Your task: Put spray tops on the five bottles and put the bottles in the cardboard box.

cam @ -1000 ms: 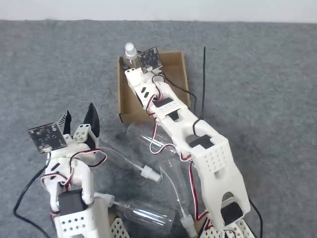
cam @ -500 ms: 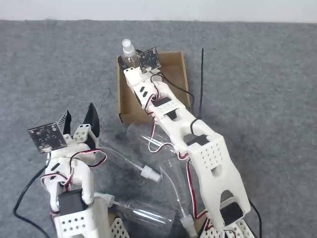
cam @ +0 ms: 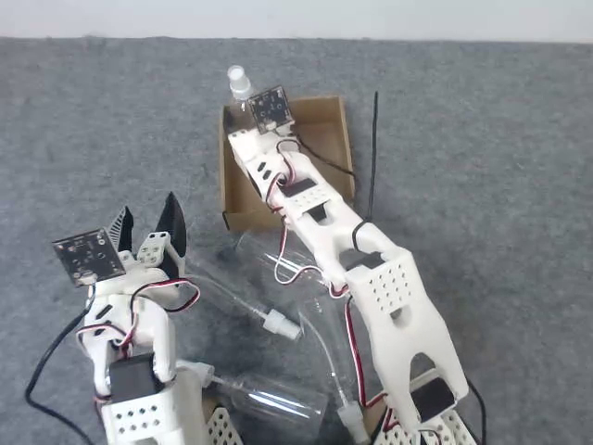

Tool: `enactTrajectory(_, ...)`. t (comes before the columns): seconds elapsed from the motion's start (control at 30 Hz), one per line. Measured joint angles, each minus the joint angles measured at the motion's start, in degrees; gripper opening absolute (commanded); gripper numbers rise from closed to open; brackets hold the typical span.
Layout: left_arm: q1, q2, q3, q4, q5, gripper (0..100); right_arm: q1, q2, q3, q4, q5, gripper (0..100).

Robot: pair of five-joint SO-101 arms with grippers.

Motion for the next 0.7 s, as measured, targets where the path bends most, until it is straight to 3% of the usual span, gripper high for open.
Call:
enactTrajectory(0.27, 0.0, 0.0, 0.0, 0.0, 0.0, 22, 0.0, 0.3, 0.0, 0.4, 0.0, 24.9)
enactTrajectory(0.7, 0.0, 0.0, 0.0, 0.0, 0.0, 22, 0.1, 0.4, 0.2, 1.6, 0.4, 25.0)
